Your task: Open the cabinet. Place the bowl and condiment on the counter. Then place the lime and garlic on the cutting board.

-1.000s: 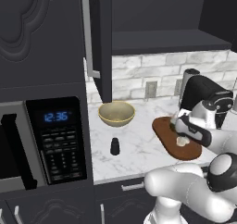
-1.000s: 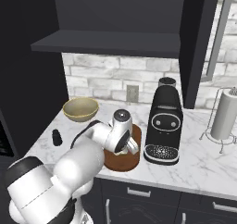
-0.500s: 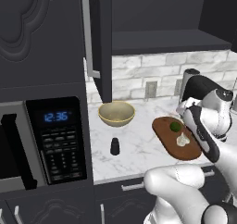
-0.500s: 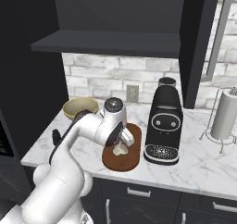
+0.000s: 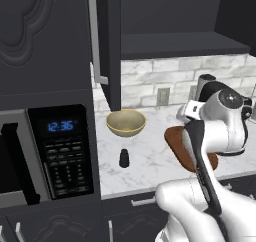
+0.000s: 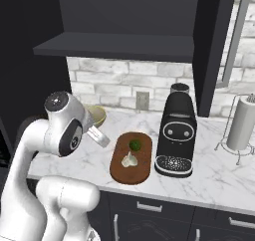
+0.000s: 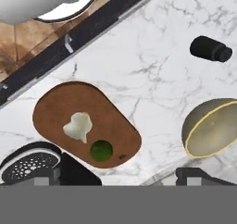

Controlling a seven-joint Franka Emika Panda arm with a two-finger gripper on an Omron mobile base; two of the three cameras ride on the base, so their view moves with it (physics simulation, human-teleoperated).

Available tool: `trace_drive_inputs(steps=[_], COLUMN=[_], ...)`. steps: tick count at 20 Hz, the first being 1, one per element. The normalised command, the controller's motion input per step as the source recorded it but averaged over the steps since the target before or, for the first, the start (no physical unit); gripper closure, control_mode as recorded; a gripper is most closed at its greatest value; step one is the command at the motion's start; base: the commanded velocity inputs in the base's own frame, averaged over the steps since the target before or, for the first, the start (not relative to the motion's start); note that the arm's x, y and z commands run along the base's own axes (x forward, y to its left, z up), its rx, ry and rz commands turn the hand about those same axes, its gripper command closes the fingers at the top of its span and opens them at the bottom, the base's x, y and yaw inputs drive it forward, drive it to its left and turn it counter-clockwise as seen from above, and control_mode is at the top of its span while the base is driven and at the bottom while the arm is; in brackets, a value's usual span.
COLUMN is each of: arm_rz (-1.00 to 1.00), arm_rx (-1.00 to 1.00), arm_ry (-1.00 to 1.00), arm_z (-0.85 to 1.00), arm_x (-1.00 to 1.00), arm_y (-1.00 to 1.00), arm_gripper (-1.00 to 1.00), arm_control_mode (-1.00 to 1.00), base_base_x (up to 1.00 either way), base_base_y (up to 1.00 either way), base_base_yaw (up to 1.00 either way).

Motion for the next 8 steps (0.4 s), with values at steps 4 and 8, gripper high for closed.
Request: trace_drive_inputs(steps=[4, 8], arm_rz=[0.1, 0.08], arm_rx=[-0.14, -0.13], arm_ry=[-0.21, -0.27], arm_z=[0.94, 0.48], arm_x=[-0.73, -0.63], arm_y=[0.46, 0.27], arm_gripper=[-1.0, -1.0], arm_control_mode=[-1.0, -1.0], base_base_x=[0.0, 0.0], base_base_y=[0.0, 0.0], base_base_yaw=[0.0, 0.0])
